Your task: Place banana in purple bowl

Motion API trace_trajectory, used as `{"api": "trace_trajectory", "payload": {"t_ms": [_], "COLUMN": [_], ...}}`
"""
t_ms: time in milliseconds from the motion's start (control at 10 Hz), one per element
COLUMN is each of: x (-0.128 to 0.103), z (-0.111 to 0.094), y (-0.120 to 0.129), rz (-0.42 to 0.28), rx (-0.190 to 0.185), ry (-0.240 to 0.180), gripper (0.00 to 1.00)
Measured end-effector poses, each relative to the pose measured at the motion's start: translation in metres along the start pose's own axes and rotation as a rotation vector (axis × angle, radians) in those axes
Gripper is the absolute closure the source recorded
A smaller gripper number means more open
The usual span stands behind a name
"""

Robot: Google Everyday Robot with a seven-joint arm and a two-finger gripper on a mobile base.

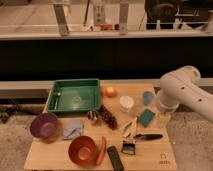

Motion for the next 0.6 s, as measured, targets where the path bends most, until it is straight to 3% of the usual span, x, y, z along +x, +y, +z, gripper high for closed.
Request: {"api": "trace_trajectory", "payload": {"t_ms": [600], "x": [-0.049], "z": [0.017], "y": [0.002], "rz": [-0.116], "rx": [-0.008], "ry": [0.002], "gripper": [0.20]}}
